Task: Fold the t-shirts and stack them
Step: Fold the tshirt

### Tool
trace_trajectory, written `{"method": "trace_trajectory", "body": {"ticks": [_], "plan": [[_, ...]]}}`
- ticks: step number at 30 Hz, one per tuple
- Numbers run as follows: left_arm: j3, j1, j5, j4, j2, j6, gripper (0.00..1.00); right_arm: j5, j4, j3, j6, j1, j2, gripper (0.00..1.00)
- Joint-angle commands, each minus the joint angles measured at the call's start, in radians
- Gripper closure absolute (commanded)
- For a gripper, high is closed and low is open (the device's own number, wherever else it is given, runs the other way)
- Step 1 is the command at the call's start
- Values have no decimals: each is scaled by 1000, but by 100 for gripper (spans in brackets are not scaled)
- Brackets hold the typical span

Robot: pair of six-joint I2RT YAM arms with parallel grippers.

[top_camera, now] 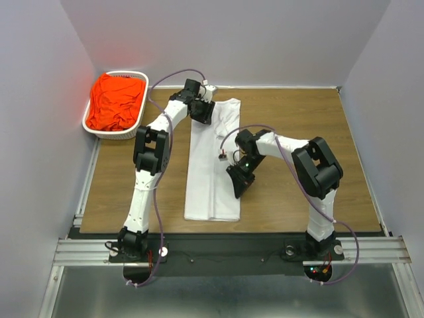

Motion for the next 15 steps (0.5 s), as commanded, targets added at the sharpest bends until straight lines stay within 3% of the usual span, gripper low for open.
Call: {"method": "trace_trajectory", "body": {"ticks": [1,3,6,9,15], "plan": [[108,-2,51,-50,-27,31,46,-51,28,125,40,-40,-78,76],[41,1,76,-19,-92,33,42,-11,34,143,46,-65,-115,75],[-180,3,152,79,-304,69,38,57,43,137,40,-82,-196,73],[-452,3,229,200,-624,124,35,107,69,114,54,-88,-270,73],[-944,-28,283,146,-1030,439,34,124,116,93,114,-103,-306,73]]}}
